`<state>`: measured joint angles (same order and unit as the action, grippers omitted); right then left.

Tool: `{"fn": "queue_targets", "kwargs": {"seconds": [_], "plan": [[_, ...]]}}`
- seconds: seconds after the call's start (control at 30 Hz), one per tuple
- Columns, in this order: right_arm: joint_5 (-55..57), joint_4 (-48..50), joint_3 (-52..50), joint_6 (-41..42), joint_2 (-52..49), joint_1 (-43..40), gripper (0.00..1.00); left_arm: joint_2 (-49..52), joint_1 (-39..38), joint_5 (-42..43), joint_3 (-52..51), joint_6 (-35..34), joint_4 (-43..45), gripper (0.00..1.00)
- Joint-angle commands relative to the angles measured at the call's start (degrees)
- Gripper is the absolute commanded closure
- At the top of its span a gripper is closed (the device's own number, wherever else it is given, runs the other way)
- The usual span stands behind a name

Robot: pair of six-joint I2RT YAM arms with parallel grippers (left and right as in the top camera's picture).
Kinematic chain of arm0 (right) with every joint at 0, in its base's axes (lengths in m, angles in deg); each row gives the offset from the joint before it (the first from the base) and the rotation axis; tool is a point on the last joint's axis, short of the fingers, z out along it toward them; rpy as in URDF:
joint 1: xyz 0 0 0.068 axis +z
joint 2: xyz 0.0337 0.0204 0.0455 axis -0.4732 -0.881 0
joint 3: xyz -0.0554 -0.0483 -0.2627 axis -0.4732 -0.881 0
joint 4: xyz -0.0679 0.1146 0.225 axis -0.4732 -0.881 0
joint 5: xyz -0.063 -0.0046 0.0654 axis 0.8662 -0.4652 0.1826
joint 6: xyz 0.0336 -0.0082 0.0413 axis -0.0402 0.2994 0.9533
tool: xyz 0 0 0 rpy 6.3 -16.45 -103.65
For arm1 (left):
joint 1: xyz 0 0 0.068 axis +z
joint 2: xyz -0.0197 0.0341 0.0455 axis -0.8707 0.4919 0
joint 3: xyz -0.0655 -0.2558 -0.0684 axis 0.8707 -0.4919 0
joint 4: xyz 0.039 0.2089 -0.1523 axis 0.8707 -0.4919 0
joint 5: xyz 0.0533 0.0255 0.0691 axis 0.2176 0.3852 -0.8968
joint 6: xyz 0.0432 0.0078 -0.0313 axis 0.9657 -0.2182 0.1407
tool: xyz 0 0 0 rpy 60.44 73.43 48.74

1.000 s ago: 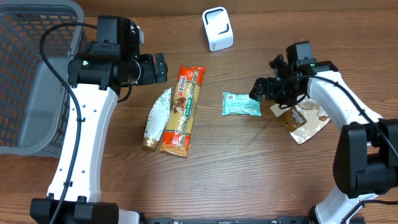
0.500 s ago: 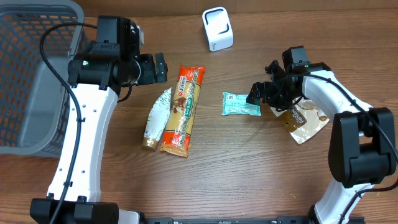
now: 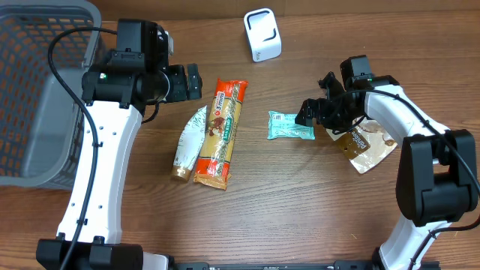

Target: Scan the item barcode

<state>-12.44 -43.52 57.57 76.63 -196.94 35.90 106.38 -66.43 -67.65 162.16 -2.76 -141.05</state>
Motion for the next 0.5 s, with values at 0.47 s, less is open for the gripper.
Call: {"fn": "queue_targets", "kwargs": {"seconds": [0.47], "plan": [[-1.9, 0.46, -0.2, -0.72, -3.69, 0.26, 0.04, -0.72, -0.13, -0.17, 1.05, 0.9, 0.0, 0.0]]}}
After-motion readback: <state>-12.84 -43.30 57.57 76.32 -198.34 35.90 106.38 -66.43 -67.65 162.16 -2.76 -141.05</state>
